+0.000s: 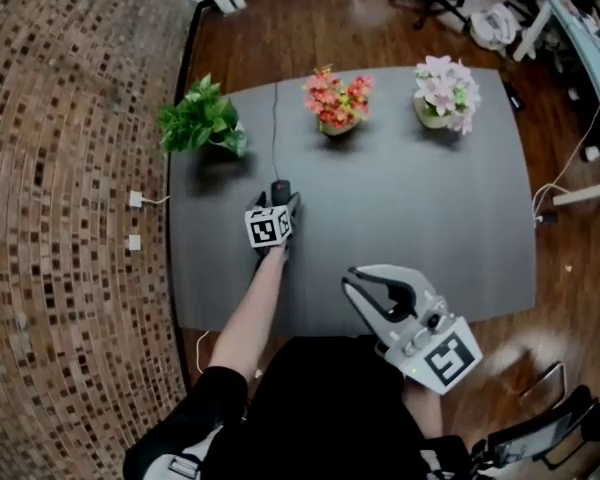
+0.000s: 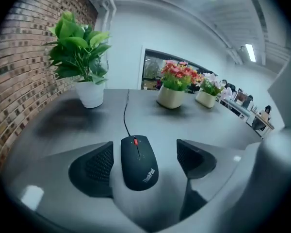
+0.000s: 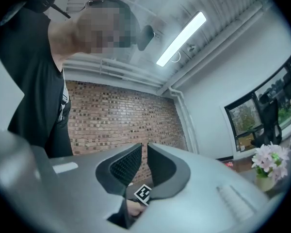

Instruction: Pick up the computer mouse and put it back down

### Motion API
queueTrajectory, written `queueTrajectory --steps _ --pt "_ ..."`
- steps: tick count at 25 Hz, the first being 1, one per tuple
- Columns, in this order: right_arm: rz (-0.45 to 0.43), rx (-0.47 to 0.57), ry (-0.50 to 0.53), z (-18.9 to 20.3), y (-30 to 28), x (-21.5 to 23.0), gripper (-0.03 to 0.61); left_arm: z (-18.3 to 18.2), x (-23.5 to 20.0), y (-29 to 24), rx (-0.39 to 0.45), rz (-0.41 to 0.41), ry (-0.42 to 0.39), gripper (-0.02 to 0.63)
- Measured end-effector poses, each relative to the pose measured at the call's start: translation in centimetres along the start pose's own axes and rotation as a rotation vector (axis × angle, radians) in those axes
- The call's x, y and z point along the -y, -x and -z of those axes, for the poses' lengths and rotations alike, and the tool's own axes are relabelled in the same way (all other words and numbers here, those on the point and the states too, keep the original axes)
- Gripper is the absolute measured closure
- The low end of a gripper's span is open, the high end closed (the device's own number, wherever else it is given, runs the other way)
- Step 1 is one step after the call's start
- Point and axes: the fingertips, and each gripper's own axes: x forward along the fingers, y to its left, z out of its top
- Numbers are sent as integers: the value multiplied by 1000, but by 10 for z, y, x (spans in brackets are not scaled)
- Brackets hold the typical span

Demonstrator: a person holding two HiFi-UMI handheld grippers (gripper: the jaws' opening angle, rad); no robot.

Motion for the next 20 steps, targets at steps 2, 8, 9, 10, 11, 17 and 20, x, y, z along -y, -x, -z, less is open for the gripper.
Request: queueTrajectory --steps 2,8,9,10,11,17,20 --pt "24 -2 -1 1 5 7 568 10 -10 -17 -42 -50 -34 216" --pt "91 -1 -10 -1 26 20 568 21 -14 -35 -62 -81 -17 215" --pt "93 -2 -10 0 26 21 568 20 -13 -35 -58 -79 -16 215" --pt "92 -1 -10 -1 26 20 568 20 -13 -35 -59 -79 -17 215" --pt "87 0 -7 -2 25 19 568 21 -15 -34 -67 -81 -20 223" --pt "43 13 12 -14 12 6 568 25 -18 -22 -130 14 26 324" --pt "31 18 23 -18 6 3 568 -19 2 6 0 148 145 325"
